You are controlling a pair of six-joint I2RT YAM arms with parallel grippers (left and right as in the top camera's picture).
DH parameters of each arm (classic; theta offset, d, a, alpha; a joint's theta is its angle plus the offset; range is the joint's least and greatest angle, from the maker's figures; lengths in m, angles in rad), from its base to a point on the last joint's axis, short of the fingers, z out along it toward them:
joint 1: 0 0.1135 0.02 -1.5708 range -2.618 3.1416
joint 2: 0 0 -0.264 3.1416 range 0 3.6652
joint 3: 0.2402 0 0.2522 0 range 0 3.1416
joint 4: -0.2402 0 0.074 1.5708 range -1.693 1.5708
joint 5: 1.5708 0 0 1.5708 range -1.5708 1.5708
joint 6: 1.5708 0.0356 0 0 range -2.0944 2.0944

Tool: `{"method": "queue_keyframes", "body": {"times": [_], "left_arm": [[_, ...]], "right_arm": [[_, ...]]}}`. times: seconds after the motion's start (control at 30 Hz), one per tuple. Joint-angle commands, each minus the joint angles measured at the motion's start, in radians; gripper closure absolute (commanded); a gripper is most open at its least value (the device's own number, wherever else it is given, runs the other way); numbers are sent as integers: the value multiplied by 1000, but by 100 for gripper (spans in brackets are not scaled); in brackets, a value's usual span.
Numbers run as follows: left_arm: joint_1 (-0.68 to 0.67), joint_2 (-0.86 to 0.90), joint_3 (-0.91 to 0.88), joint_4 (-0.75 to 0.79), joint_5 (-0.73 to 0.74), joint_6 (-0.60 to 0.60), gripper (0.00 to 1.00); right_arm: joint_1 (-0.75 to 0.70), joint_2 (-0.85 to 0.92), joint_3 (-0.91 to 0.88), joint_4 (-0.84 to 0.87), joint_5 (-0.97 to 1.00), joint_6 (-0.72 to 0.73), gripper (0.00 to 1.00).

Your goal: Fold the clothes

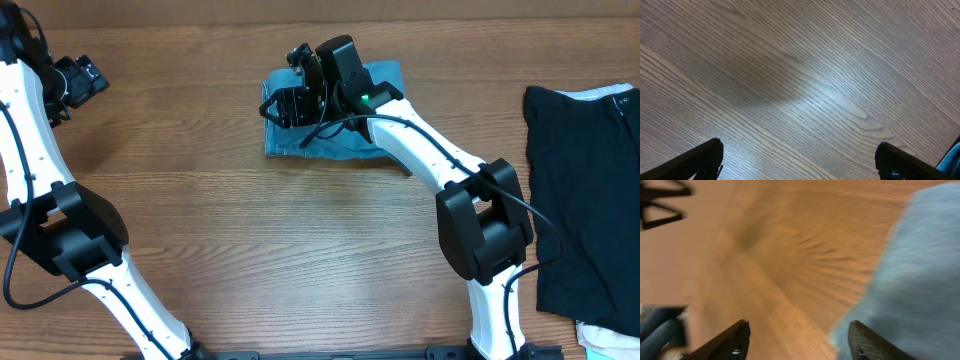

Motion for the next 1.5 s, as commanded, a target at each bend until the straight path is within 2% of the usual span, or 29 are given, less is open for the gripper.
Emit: {"method": "queue_keyframes", "body": {"times": [0.0, 0.1, 0.17, 0.2, 0.33, 0.47, 0.77, 0.93, 1.0, 1.07, 1.17, 1.27, 1.33, 1.47], "left_arm": [[-2, 0, 22, 1, 8, 8, 0], [-2, 0, 22, 1, 8, 8, 0], [-2, 0, 22, 1, 8, 8, 0], [-2, 0, 22, 1, 8, 8, 0], [-2, 0, 22, 1, 8, 8, 0], [-2, 0, 22, 1, 8, 8, 0], [-2, 0, 22, 1, 8, 8, 0], [-2, 0, 22, 1, 8, 8, 0], [-2, 0, 22, 1, 8, 8, 0], [-2, 0, 22, 1, 8, 8, 0], [-2, 0, 22, 1, 8, 8, 0], [-2, 0, 22, 1, 8, 8, 0], [-2, 0, 22, 1, 8, 8, 0], [-2, 0, 22, 1, 8, 8, 0]], "right_arm": [[-63, -43, 31, -17, -128, 8, 37], [-137, -85, 31, -97, -127, -12, 56], [-198, -89, 30, -193, -123, -11, 87], [-214, -87, 21, -212, -116, -11, 96], [-206, -75, -56, -190, -116, -10, 96], [-144, -53, -145, -77, -117, 30, 96], [-37, 85, -187, 42, -54, 83, 96], [-10, 110, -177, 154, -219, 101, 96], [-22, 80, -126, 161, -330, 101, 96], [-39, 2, -95, 174, -332, 97, 96], [-68, -43, -80, 245, -265, 103, 96], [-84, -26, -81, 277, -55, 132, 96], [-84, -10, -81, 330, -6, 132, 96], [-83, 68, -81, 503, 61, 232, 96]]}}
